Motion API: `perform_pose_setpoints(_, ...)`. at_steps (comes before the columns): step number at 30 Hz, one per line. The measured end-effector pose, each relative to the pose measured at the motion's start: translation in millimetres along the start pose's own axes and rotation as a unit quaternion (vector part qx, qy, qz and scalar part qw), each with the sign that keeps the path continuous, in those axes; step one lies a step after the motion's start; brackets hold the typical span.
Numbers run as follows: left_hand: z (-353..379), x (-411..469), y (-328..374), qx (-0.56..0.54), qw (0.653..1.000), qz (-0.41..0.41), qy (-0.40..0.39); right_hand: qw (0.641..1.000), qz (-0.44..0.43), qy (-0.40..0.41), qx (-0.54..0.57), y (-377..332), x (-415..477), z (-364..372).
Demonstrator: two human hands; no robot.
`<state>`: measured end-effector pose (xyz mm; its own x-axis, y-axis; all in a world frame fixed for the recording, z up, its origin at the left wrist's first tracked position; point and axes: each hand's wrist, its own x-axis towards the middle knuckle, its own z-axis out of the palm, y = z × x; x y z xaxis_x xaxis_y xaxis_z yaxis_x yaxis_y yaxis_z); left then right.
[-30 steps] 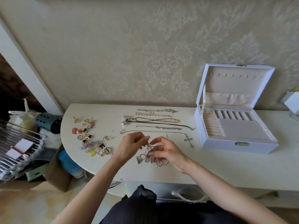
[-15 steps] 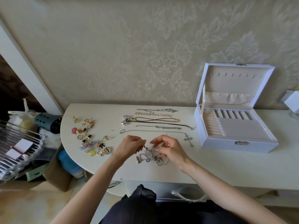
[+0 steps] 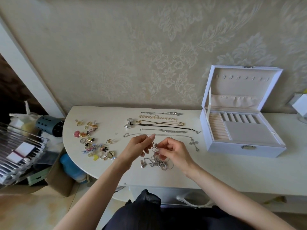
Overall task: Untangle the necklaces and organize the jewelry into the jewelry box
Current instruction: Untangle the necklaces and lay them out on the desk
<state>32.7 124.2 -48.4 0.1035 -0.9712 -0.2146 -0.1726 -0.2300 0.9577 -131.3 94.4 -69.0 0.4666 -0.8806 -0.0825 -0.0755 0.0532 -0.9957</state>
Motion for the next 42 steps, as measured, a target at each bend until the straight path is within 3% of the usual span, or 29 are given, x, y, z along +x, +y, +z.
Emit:
perform_pose_setpoints(14, -3, 3, 2, -0.021, 0.999, 0.045, 0.011, 0.979, 0.064, -0.088, 0.17, 0, 1, -1)
perform_pose_setpoints(26, -2, 3, 0, -0.052, 0.996, 0.044, 0.049, 0.994, 0.051, -0.021, 0.093, 0, 2, -2)
perform_pose_setpoints(32, -1, 3, -3, -0.047, 0.994, 0.095, 0.002, 0.999, 0.032, -0.011, 0.037, -2, 6, 2)
perform_pose_setpoints(39, 1, -2, -4, 0.078, 0.992, 0.041, -0.094, 0.999, 0.0, 0.031, 0.016, -5, 5, -4)
perform_pose_setpoints(42, 1, -3, -8, 0.105, 0.989, 0.053, -0.088, 0.999, -0.003, 0.032, 0.021, -6, 5, -5)
